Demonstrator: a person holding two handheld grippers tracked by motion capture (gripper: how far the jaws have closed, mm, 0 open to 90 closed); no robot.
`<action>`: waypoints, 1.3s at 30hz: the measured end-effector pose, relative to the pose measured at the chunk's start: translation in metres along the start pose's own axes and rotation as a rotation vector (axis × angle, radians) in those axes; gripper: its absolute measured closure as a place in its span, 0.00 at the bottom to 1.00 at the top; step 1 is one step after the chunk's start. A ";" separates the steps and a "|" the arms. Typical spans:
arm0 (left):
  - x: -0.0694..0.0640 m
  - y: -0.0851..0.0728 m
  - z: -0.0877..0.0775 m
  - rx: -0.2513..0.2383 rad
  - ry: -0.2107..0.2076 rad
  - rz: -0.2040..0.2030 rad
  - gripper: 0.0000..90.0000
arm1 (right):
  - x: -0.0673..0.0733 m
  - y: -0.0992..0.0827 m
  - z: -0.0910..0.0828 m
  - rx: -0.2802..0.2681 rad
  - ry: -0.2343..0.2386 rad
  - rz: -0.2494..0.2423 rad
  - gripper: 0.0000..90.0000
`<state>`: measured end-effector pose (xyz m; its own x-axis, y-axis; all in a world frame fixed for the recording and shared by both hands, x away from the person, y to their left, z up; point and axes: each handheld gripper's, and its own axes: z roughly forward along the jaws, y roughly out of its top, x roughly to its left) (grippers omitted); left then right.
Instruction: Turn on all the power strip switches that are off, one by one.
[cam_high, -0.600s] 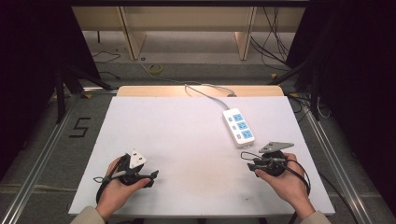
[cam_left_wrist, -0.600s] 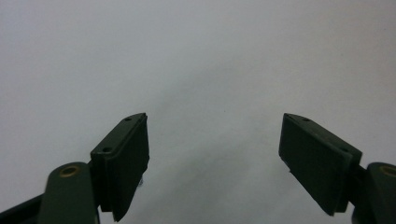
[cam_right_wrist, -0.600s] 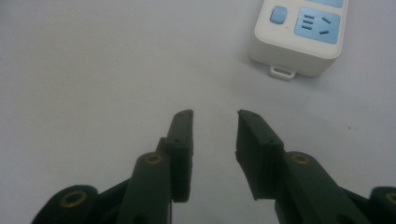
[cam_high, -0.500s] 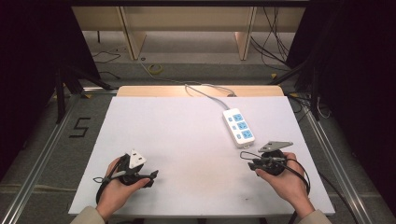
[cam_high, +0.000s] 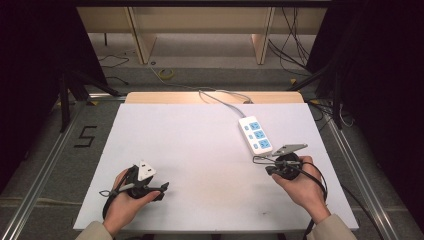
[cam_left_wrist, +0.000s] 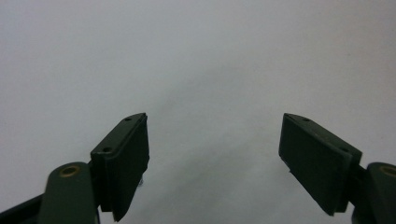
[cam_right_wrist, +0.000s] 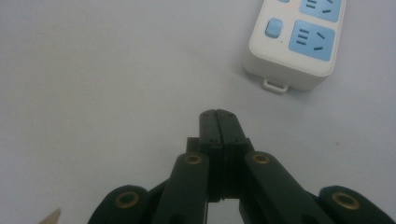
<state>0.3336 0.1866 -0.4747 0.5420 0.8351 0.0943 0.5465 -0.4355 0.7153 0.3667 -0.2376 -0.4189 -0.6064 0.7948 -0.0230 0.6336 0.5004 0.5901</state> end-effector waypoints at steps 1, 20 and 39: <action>0.000 0.000 0.000 -0.001 0.001 0.000 0.27 | -0.002 0.005 0.001 0.003 -0.003 -0.002 1.00; 0.000 -0.001 -0.001 0.003 0.005 0.005 0.27 | -0.014 0.037 0.011 0.048 -0.019 0.015 1.00; 0.000 -0.001 -0.001 0.000 0.007 0.003 0.27 | -0.024 0.061 0.023 0.074 -0.034 0.031 1.00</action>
<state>0.3326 0.1873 -0.4742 0.5391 0.8361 0.1010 0.5452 -0.4379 0.7148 0.4308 -0.2187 -0.4011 -0.5705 0.8206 -0.0337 0.6861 0.4987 0.5296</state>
